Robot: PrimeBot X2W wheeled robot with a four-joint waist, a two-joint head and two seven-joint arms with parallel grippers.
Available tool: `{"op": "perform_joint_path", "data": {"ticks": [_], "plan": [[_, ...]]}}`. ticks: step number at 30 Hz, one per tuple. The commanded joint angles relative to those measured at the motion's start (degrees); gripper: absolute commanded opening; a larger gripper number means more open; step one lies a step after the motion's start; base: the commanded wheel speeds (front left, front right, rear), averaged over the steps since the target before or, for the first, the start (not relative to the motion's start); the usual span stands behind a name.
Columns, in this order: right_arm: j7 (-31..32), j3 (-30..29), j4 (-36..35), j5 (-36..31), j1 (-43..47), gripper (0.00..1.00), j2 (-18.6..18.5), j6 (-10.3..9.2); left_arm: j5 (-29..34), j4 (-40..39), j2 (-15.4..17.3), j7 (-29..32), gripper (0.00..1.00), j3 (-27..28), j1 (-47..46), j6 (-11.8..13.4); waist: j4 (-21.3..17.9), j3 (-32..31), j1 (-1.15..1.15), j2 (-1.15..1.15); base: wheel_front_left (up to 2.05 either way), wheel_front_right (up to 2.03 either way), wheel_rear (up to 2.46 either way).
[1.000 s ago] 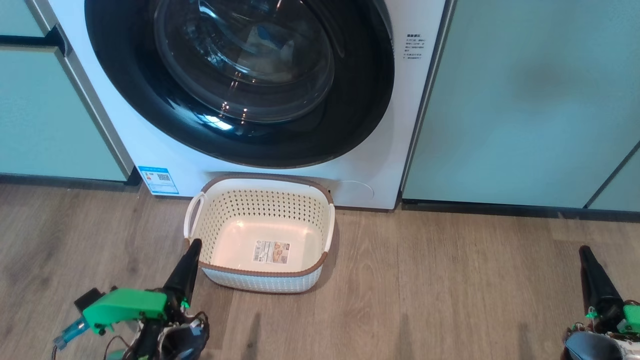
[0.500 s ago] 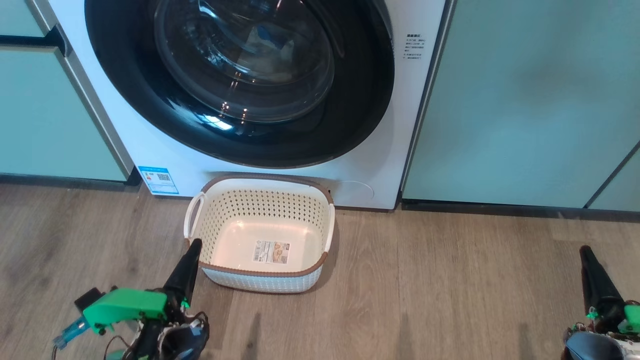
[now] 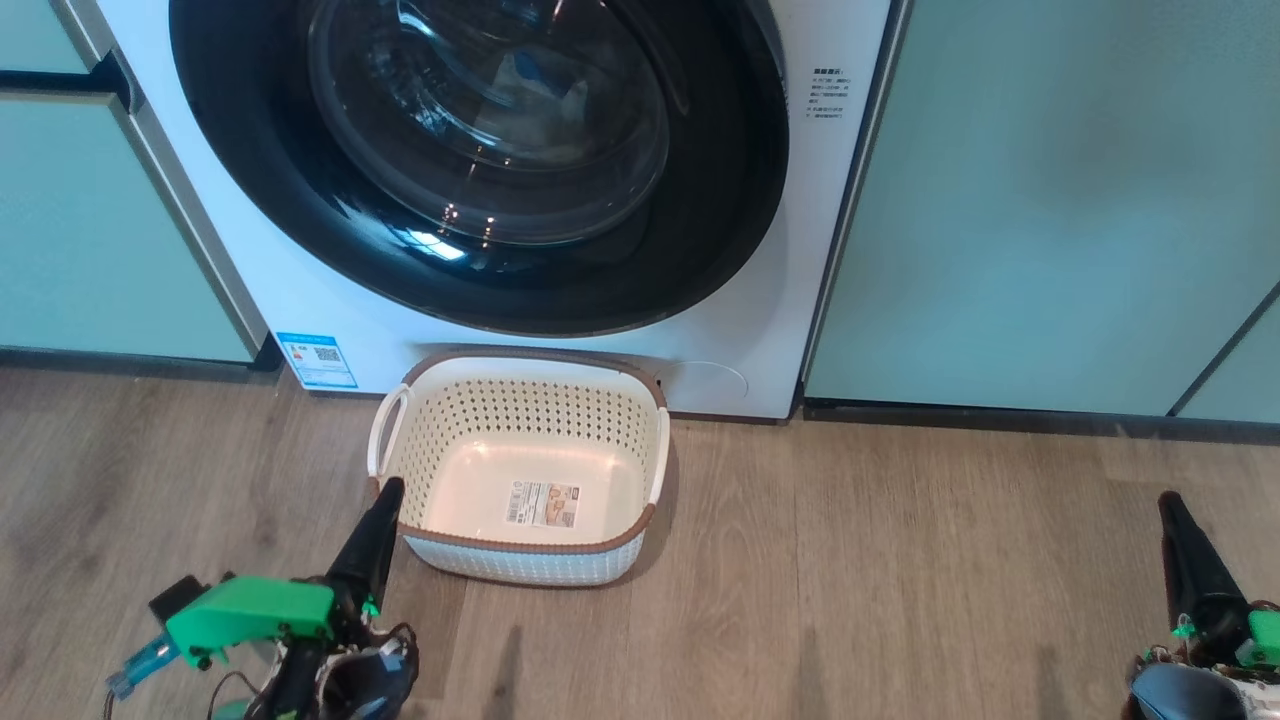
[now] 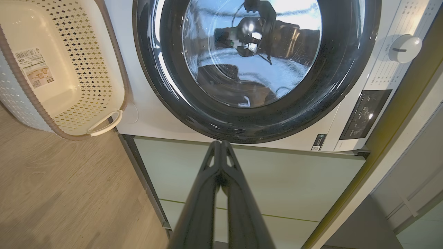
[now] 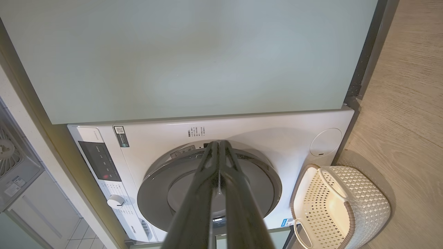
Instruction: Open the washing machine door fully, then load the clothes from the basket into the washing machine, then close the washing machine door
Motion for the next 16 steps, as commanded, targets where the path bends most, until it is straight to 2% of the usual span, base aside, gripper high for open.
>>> {"op": "perform_joint_path", "data": {"ticks": [1,16], "plan": [[0.4,1.0,-1.8,-0.5,-3.1,0.00,-0.4,-0.15,0.4,-1.6,0.3,0.3,0.00,2.3,-3.2,-0.4,0.0,0.0,0.00,0.00,0.00,0.00,0.00],[0.5,0.9,-1.8,-0.6,-3.1,0.00,-0.3,-0.15,0.5,-1.6,0.3,0.4,0.00,2.4,-3.2,-0.4,0.0,0.0,0.00,0.00,0.00,0.00,0.00]]}}
